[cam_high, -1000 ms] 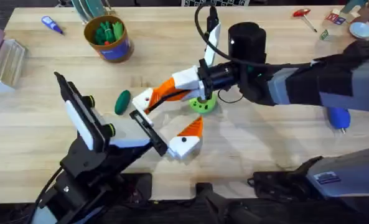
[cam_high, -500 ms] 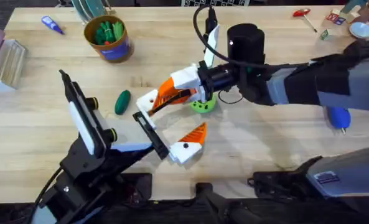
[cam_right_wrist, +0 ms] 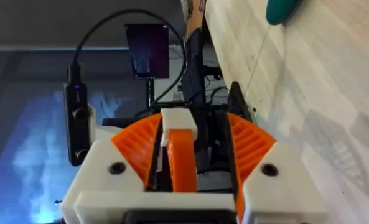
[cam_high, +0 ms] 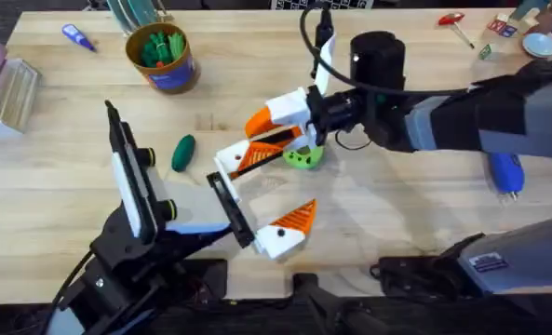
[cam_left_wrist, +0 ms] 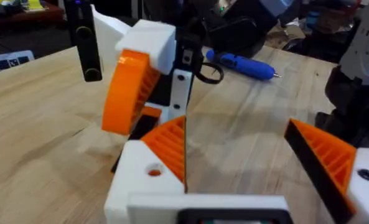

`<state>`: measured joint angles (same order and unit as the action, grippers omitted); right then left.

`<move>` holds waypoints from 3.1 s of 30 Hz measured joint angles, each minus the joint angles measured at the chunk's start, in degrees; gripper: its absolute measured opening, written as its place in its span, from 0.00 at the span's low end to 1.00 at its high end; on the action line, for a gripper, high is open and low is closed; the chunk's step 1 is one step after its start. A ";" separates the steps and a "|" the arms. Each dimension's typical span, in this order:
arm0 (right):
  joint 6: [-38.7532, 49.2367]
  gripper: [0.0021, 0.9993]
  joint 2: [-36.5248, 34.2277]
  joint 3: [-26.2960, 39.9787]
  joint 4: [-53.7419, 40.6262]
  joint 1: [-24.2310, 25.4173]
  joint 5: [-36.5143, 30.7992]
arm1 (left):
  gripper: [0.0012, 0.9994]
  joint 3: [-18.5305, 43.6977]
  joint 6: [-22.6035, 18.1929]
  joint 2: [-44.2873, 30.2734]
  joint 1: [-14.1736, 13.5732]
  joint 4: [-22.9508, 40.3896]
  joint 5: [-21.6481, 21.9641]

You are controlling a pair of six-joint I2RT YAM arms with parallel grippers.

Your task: Pick up the gripper from the table and insert it into the empty holder that is missing its gripper. Then pick up a screw, insert it into the mounting hole, and use the screwdriver to tighten it. Finally, clean up the table by picking up the vegetable and placing it into the bucket.

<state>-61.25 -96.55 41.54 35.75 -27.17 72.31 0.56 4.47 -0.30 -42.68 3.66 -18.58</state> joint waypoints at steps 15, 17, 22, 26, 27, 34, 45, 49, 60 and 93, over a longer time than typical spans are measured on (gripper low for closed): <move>3.09 0.97 0.80 0.00 4.07 15.96 -0.28 | 0.99 0.00 -0.02 -0.01 0.00 -0.02 -0.36; 4.22 0.97 1.93 0.00 4.03 18.97 -0.99 | 0.99 0.00 -0.02 -0.01 0.00 -0.02 -0.37; 7.78 0.97 6.05 0.00 0.39 25.03 -4.49 | 0.99 0.00 -0.02 -0.01 0.00 -0.02 -0.54; 12.70 0.97 8.95 0.00 -8.03 27.35 -8.82 | 0.99 0.00 -0.01 0.00 0.00 -0.02 -0.58; 14.44 0.97 9.77 0.02 -11.24 27.57 -10.23 | 0.99 0.00 0.00 0.00 0.00 -0.02 -0.59; 27.01 0.97 15.54 3.08 -35.27 27.16 -17.36 | 0.99 0.00 0.00 -0.01 0.00 -0.02 -0.84; 45.48 0.97 28.84 5.62 -66.17 12.84 -40.21 | 0.99 0.00 -0.02 -0.01 0.00 -0.02 -0.97; 50.31 0.98 28.05 5.62 -70.95 4.83 -49.27 | 0.99 0.00 -0.02 -0.01 0.00 -0.03 -0.97; 54.44 0.79 23.44 5.62 -68.42 -6.06 -58.92 | 0.99 0.00 -0.02 0.01 0.00 -0.04 -0.97; 54.89 0.31 12.86 5.77 -61.06 -8.12 -62.04 | 0.99 0.00 -0.02 -0.01 0.00 -0.04 -0.99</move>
<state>-6.36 -83.69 47.31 -25.32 -35.29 10.28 0.56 4.45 -0.31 -42.68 3.62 -19.57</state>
